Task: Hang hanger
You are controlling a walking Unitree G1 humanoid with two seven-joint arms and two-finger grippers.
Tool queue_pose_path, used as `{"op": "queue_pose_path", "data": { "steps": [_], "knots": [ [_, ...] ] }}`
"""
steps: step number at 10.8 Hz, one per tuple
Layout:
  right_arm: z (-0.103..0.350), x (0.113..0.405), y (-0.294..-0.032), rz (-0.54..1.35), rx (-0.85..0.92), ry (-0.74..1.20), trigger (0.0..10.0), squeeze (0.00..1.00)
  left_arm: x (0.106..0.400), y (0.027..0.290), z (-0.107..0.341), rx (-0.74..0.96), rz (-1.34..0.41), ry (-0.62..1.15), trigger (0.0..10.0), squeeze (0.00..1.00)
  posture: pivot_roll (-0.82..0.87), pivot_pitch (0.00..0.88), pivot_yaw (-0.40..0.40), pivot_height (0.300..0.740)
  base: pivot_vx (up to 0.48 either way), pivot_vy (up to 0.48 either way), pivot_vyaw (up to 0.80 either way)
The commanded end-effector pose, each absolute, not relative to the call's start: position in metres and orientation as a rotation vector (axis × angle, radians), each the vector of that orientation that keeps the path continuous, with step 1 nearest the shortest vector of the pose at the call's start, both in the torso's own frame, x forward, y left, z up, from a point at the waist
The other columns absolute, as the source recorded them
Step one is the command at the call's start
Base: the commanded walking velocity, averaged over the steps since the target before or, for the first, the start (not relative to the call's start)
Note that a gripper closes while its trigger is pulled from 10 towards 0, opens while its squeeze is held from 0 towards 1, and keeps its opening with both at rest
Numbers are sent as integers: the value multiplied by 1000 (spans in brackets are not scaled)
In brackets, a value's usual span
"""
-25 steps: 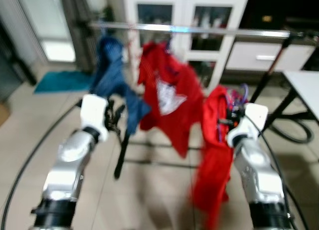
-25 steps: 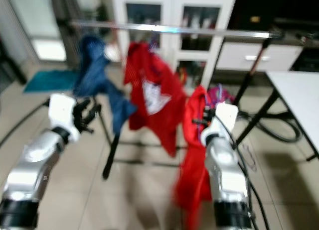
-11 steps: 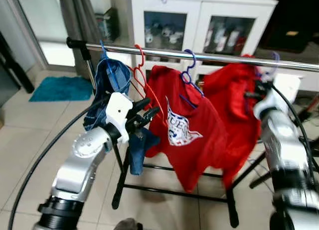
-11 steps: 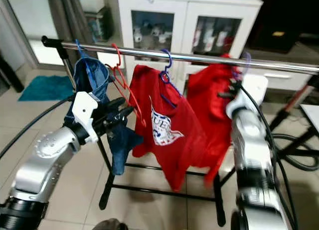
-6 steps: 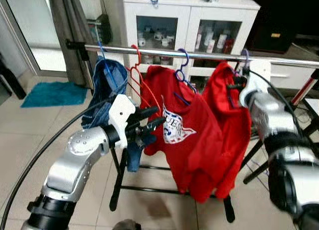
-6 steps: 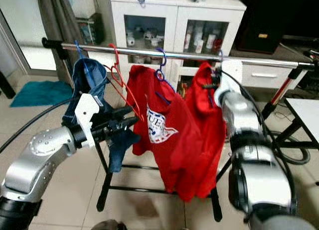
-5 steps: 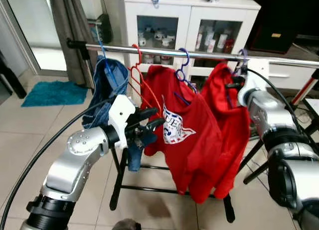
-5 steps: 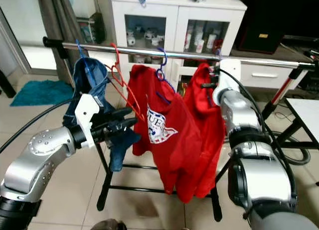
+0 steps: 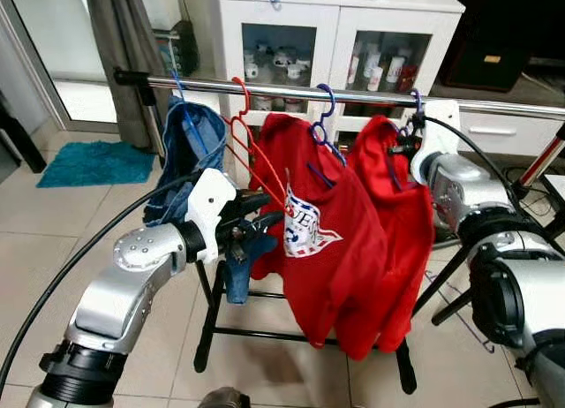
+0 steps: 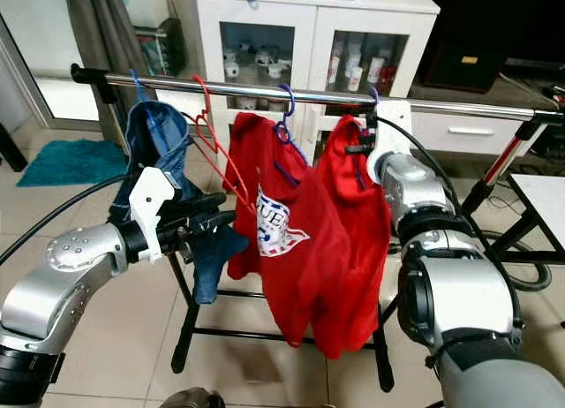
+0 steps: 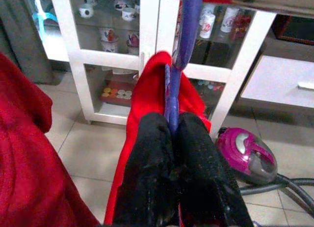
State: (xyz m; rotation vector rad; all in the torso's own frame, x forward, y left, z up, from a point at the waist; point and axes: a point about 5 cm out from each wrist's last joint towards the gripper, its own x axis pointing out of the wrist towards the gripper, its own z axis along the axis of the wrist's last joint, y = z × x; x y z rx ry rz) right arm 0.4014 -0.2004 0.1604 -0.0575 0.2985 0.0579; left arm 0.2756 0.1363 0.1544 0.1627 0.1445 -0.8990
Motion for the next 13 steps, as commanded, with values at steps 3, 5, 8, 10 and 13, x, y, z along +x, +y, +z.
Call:
{"op": "queue_pose_path", "data": {
  "steps": [3, 5, 8, 10, 13],
  "knots": [
    [157, 399, -212, 1, -20, 305, 10000, 1000, 275, 141, 153, 152, -876, 183, 10000, 0, 102, 0, -12, 740, 0, 0, 0],
    [176, 393, -226, 171, 23, 100, 10000, 1000, 276, 149, 160, 136, -790, 98, 10000, 0, 97, 0, -16, 740, 0, 0, 0],
    [190, 353, -233, 436, 93, -23, 10000, 1000, 275, 147, 170, 92, -718, 13, 10000, 0, 72, 0, 2, 740, 0, 0, 0],
    [194, 308, -226, 578, 118, -82, 10000, 1000, 271, 150, 174, 65, -651, -26, 10000, 0, 75, 0, -10, 740, 0, 127, 0],
    [176, 261, -188, 556, 167, -52, 10000, 1000, 263, 156, 173, 64, -577, -16, 10000, 0, 86, 0, -33, 740, 0, 455, 0]
  ]
}}
